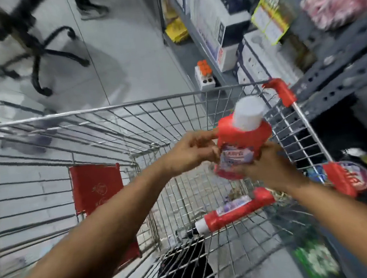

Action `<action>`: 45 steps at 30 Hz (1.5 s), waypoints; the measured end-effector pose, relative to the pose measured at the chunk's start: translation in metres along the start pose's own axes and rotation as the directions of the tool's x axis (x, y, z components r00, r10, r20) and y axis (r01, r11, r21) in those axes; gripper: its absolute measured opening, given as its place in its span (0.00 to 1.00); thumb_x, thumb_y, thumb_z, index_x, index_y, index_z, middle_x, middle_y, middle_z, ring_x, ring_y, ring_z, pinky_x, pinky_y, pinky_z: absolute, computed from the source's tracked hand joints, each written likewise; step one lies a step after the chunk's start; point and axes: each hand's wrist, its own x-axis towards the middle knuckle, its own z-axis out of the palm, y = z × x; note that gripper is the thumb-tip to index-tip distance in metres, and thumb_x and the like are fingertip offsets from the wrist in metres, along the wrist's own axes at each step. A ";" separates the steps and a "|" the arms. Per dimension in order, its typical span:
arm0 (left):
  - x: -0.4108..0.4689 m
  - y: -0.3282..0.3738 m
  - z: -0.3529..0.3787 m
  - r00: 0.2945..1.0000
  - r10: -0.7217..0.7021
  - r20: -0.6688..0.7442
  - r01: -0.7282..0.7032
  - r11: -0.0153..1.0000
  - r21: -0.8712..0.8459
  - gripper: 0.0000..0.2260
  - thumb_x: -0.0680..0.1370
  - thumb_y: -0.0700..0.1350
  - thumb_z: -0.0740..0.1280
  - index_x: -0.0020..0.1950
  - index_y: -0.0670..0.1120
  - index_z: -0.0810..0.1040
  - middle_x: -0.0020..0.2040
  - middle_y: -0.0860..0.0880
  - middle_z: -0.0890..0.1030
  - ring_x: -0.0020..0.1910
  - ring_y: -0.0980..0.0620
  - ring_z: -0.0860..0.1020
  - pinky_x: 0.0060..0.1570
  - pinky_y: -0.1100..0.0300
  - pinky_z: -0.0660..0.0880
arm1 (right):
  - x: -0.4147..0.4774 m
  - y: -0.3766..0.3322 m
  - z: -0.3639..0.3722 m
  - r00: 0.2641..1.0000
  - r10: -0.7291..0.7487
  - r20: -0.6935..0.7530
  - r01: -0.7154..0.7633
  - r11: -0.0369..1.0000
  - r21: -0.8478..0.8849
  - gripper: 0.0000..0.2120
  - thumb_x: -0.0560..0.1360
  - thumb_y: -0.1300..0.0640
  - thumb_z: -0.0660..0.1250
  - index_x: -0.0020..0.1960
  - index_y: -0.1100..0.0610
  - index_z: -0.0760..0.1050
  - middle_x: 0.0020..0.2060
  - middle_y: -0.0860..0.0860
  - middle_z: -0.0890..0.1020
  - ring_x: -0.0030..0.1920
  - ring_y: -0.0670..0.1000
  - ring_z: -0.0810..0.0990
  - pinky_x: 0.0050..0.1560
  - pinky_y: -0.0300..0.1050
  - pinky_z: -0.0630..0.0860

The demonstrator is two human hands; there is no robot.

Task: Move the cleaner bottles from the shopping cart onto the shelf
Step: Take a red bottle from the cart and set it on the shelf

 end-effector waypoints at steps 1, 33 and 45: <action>-0.004 0.019 0.008 0.999 0.043 0.013 -0.044 0.995 0.094 0.23 0.69 0.32 0.62 0.53 0.57 0.82 0.35 0.41 0.78 0.36 0.44 0.73 0.42 0.50 0.71 | -0.014 -0.011 -0.007 0.996 -0.016 -0.089 0.023 0.997 0.077 0.24 0.51 0.36 0.79 0.46 0.34 0.79 0.37 0.30 0.84 0.40 0.31 0.81 0.40 0.26 0.76; -0.034 0.027 0.716 0.541 0.195 0.818 -0.575 0.795 0.191 0.15 0.73 0.31 0.69 0.59 0.34 0.76 0.55 0.35 0.81 0.51 0.49 0.79 0.56 0.54 0.78 | -0.635 0.204 -0.182 0.018 0.231 -0.973 0.147 0.962 0.232 0.32 0.67 0.49 0.72 0.68 0.41 0.66 0.58 0.47 0.81 0.58 0.50 0.81 0.61 0.58 0.76; -0.047 -0.012 0.805 0.564 0.144 0.813 -0.515 0.831 0.210 0.19 0.76 0.35 0.68 0.66 0.38 0.72 0.61 0.37 0.79 0.60 0.39 0.78 0.62 0.43 0.75 | -0.718 0.245 -0.201 0.081 0.243 -0.967 0.096 0.963 0.251 0.35 0.70 0.51 0.71 0.73 0.49 0.60 0.61 0.46 0.80 0.60 0.44 0.80 0.60 0.42 0.77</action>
